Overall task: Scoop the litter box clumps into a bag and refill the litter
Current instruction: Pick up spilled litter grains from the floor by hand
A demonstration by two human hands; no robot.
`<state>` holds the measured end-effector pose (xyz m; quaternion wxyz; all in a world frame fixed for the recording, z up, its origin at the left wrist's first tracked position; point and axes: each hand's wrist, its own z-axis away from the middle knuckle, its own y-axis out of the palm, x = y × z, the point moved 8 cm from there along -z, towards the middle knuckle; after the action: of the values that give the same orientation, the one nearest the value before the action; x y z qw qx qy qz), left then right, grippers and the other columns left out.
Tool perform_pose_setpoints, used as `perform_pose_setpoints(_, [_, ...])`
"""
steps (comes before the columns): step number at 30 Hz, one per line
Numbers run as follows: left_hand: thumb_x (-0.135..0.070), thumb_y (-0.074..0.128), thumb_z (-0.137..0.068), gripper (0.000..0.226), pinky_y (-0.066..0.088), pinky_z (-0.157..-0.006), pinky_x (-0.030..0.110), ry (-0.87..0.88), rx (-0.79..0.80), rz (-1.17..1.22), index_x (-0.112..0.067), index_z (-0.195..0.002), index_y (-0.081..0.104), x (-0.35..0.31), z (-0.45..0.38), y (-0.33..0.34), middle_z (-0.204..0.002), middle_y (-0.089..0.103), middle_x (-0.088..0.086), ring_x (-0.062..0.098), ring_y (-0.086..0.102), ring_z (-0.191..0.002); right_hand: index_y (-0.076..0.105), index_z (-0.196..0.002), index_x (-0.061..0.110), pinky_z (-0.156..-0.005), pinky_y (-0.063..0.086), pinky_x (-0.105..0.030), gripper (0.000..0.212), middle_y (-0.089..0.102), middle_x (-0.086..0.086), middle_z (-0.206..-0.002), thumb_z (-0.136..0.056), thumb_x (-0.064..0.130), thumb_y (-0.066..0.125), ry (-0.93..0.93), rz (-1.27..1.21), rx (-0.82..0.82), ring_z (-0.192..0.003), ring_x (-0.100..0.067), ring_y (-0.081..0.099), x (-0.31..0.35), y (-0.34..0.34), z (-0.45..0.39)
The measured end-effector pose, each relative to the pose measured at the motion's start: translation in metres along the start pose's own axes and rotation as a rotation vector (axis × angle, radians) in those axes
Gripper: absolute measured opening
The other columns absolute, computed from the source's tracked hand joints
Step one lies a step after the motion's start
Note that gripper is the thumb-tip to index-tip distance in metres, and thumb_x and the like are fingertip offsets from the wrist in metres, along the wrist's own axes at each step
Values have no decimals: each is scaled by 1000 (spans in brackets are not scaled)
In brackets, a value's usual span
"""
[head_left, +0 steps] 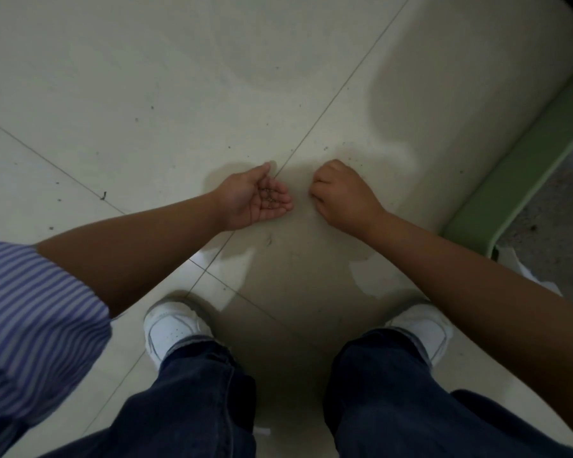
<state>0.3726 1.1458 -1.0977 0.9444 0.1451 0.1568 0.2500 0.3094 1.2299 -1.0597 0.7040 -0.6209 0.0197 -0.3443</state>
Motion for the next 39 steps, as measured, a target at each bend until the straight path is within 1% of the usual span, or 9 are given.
perform_pose_setpoints(7, [-37,29,-99,73,56,-50,20,12,11,-52,-6,-44,67,-1,0,1,-51,66,6,15,68,-51,62,-56,-2,-65,40,-31,27,59,-18,-59,-71,12,45,214,-13,-147,-57,-33,59,-38,-24,28])
perform_pose_setpoints(11, [-36,30,-99,63,57,-53,22,2,6,-73,-4,-59,66,-2,2,3,-54,67,7,16,69,-53,68,-94,-3,-82,43,-35,30,62,-22,-95,-78,20,57,489,-75,-276,-92,-39,58,-58,-39,46])
perform_pose_setpoints(14, [-35,28,-100,50,56,-56,22,-4,-1,-108,-2,-77,58,-3,3,4,-56,69,6,14,70,-55,59,-116,1,-91,38,-34,43,52,-18,-116,-81,25,65,562,-112,-127,-111,-33,46,-59,-26,48])
perform_pose_setpoints(17, [-34,28,-100,48,56,-57,21,-9,-3,-116,-2,-79,57,-3,5,4,-57,70,6,14,70,-55,62,-105,-5,-86,40,-34,39,54,-23,-110,-76,20,70,500,-101,-116,-103,-36,49,-46,-20,48])
perform_pose_setpoints(21, [-33,28,-100,47,56,-56,21,-11,1,-129,-2,-79,56,-3,6,6,-56,70,6,14,70,-55,66,-81,-9,-73,41,-31,18,61,-25,-84,-72,6,62,436,-71,-171,-78,-40,59,-37,-16,48])
perform_pose_setpoints(28, [-33,27,-100,47,56,-56,21,-14,-3,-150,-3,-80,56,-3,6,5,-56,70,5,13,70,-55,67,-62,-6,-64,31,-26,23,62,-21,-63,-74,9,53,326,-58,-241,-59,-35,61,-34,-18,50])
perform_pose_setpoints(32, [-34,28,-100,46,56,-57,21,-11,-3,-153,-3,-80,56,-3,6,5,-56,70,5,13,70,-55,68,-69,-3,-68,34,-26,22,64,-20,-70,-73,15,57,382,-81,-269,-66,-36,62,-42,-23,58])
perform_pose_setpoints(35, [-34,29,-100,46,56,-57,21,-12,-5,-145,-3,-80,57,-3,5,4,-56,70,5,14,70,-55,69,-95,-3,-74,41,-30,29,62,-24,-88,-75,17,63,553,-72,-271,-85,-39,60,-47,-27,69])
perform_pose_setpoints(39, [-34,29,-100,46,56,-58,21,-19,1,-136,-3,-79,57,-2,4,4,-57,70,6,14,70,-55,63,-111,-3,-86,33,-28,31,57,-24,-107,-85,14,59,655,-112,-170,-104,-35,52,-46,-16,70])
